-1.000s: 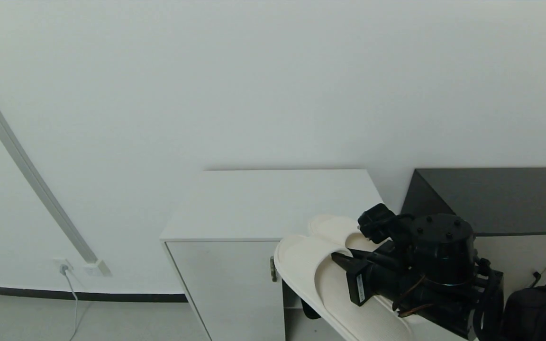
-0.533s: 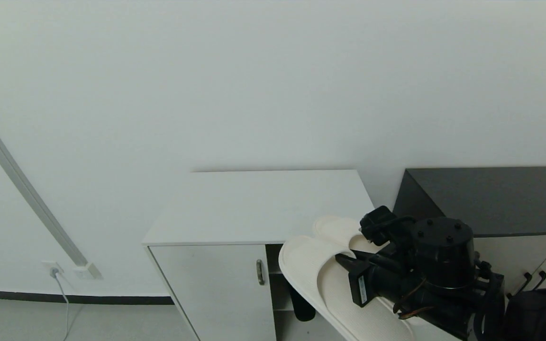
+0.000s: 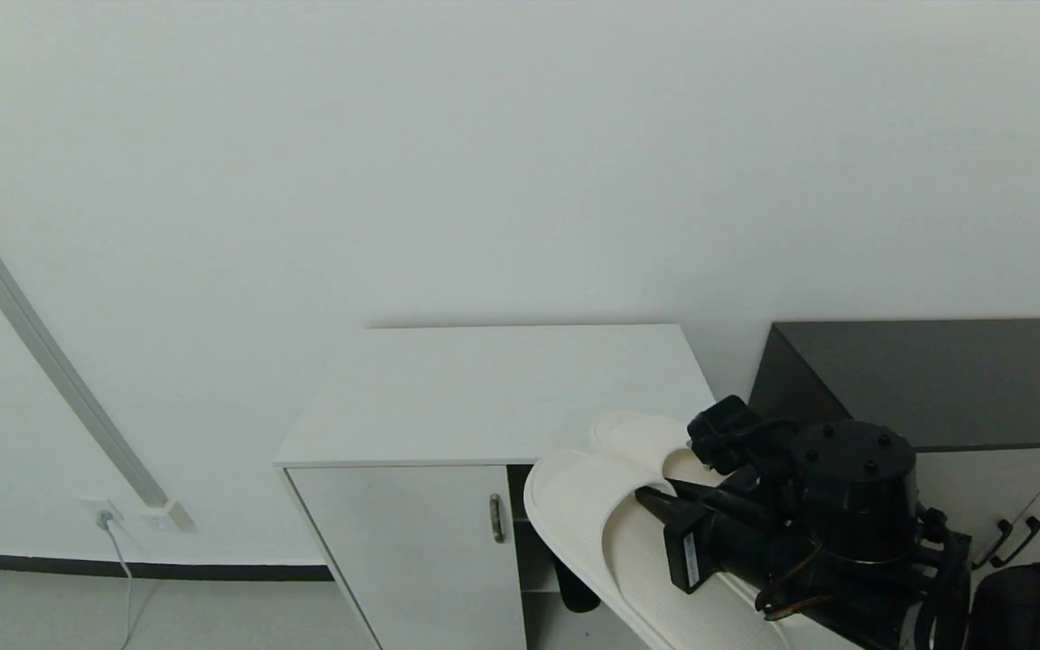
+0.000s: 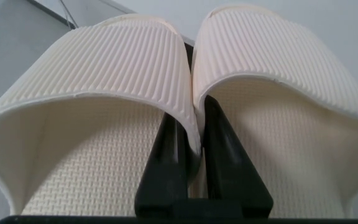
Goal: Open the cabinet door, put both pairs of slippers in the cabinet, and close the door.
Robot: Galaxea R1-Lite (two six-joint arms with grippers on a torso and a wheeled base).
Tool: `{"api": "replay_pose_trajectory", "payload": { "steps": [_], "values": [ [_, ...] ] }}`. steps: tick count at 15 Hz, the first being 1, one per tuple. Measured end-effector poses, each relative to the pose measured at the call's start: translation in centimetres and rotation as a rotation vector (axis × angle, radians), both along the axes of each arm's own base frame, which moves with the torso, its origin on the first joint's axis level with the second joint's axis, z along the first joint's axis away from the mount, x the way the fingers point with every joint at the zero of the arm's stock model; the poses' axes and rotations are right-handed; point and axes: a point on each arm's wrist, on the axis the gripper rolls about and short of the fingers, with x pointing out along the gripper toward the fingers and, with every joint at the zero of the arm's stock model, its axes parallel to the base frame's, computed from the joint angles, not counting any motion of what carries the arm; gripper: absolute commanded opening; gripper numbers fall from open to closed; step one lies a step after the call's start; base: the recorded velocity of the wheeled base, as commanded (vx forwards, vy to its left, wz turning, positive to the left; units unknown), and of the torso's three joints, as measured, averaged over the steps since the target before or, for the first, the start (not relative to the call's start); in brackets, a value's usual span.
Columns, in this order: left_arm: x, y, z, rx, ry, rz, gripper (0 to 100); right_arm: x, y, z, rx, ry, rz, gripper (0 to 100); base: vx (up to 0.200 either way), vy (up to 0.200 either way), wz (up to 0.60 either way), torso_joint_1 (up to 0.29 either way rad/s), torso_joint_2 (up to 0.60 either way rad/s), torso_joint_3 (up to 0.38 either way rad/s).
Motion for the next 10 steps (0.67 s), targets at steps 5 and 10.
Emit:
{"api": "replay_pose_trajectory", "payload": {
  "steps": [5,10],
  "values": [
    [0.0,0.0,0.0,0.0,0.0,-0.001,0,-1.0,0.4,-0.4,-0.012,0.01,0.034,0,0.0,0.0,0.0,0.0,0.0,0.0],
    [0.0,0.0,0.0,0.0,0.0,-0.001,0,-1.8,0.7,-0.5,-0.009,0.003,0.063,0,0.0,0.0,0.0,-0.146,0.33,0.172]
  ]
}}
